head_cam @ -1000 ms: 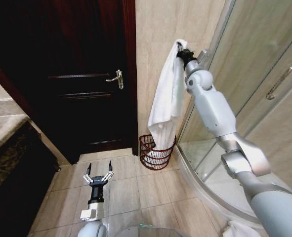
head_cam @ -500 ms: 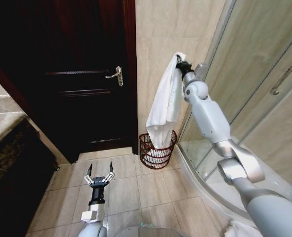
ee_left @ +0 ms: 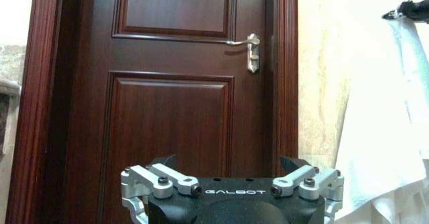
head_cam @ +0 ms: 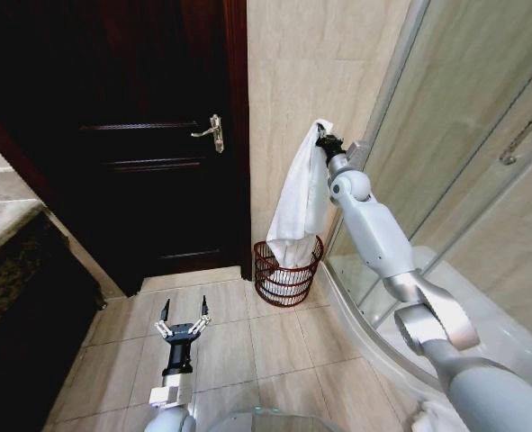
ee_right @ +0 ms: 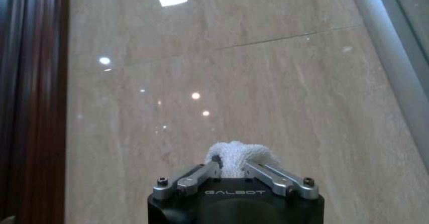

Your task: Discard the used towel into the hamper.

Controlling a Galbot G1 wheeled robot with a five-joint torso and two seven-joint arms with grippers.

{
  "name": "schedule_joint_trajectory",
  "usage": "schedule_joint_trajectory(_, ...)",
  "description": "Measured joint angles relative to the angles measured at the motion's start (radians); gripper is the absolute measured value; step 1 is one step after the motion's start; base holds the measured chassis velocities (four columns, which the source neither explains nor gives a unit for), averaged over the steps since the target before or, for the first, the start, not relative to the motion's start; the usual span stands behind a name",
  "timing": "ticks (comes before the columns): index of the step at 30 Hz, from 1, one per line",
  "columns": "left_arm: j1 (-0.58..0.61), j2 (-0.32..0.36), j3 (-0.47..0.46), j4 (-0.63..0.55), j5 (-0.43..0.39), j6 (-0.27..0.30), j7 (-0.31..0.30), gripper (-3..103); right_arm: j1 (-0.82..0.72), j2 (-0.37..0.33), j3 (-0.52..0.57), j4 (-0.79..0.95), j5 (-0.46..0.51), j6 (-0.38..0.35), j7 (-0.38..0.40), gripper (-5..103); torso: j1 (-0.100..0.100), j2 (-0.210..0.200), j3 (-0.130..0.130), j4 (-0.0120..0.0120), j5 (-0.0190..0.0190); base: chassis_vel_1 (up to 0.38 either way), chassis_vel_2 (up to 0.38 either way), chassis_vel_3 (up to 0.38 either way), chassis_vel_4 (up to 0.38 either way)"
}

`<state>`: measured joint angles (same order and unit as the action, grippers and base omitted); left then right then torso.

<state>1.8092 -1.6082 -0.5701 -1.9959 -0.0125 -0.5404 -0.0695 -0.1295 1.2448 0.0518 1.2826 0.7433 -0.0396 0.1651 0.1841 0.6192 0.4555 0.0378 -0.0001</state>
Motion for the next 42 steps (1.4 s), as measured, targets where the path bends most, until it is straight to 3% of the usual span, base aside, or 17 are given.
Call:
schedule_joint_trajectory(3,0.002,0.000,-0.001,-0.003,0.000,-0.001,0.000,100,-0.036,-0.015,-0.001,0.053,-0.004,-0.042,0.002,2,-0.007,-0.016,-0.009,-0.0002,0.0001,0.000,0.000,0.000,0.000)
schedule_joint_trajectory(12,0.002,0.000,-0.001,-0.004,0.000,-0.002,-0.002,100,-0.118,-0.018,0.030,0.090,-0.039,-0.046,0.001,2,-0.020,-0.050,-0.029,0.0000,0.0001,0.000,0.000,0.000,0.000)
schedule_joint_trajectory(19,0.011,0.000,-0.003,-0.007,0.001,-0.008,-0.002,100,-0.266,-0.032,0.083,0.189,-0.059,-0.094,0.002,2,-0.033,-0.082,-0.048,-0.0001,0.0002,0.000,0.000,0.000,0.000)
schedule_joint_trajectory(27,0.015,0.000,0.012,-0.018,-0.007,-0.005,-0.002,100,-0.437,-0.056,0.143,0.280,-0.108,-0.094,-0.005,2,-0.046,-0.115,-0.068,-0.0002,0.0001,0.000,0.000,0.000,0.000)
schedule_joint_trajectory(42,0.015,0.000,0.037,-0.004,0.016,-0.002,-0.002,100,-0.563,-0.079,0.239,0.410,-0.124,-0.109,-0.006,2,-0.069,-0.178,-0.109,-0.0002,0.0001,0.000,0.000,0.000,0.000)
